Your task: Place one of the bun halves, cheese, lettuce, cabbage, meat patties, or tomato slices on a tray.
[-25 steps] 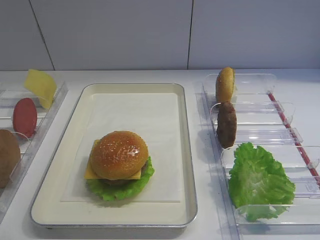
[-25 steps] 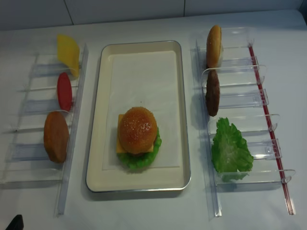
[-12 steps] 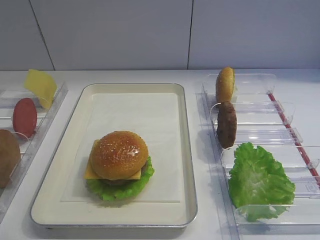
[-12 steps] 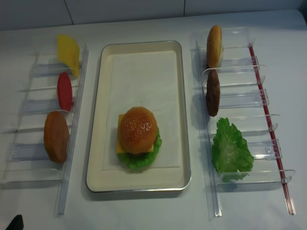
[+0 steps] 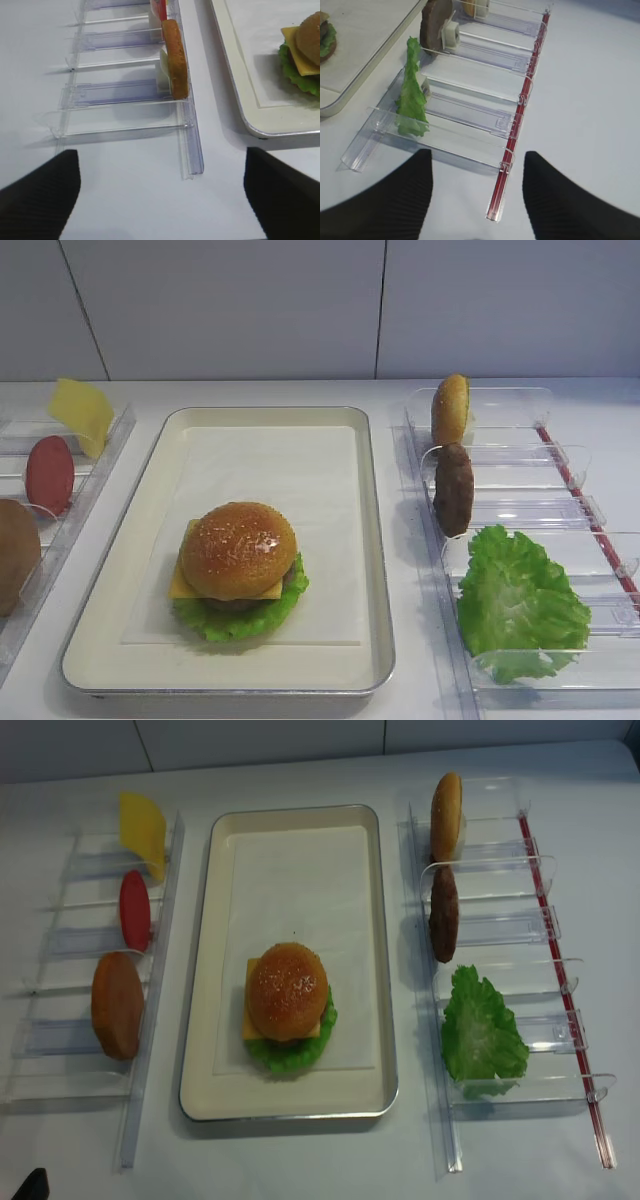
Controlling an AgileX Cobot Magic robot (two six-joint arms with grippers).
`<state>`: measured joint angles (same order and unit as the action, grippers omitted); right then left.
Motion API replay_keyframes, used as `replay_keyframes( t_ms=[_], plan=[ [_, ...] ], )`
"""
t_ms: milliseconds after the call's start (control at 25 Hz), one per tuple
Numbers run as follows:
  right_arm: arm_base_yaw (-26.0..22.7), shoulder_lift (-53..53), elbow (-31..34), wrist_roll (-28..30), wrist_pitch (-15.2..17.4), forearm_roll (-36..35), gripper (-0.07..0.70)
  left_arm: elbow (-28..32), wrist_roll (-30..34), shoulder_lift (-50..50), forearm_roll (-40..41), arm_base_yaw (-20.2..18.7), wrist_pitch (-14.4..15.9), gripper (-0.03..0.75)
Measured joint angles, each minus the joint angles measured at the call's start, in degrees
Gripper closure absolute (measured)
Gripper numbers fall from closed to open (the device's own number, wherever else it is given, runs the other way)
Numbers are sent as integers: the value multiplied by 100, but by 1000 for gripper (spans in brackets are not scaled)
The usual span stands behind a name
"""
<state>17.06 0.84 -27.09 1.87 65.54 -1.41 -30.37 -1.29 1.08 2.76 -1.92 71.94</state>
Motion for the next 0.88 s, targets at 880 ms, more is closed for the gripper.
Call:
replay_keyframes(
  t_ms=[880],
  plan=[
    [-151,-155,0,18,-25,-13,188,0,0,0,0,0,0,82]
  ],
)
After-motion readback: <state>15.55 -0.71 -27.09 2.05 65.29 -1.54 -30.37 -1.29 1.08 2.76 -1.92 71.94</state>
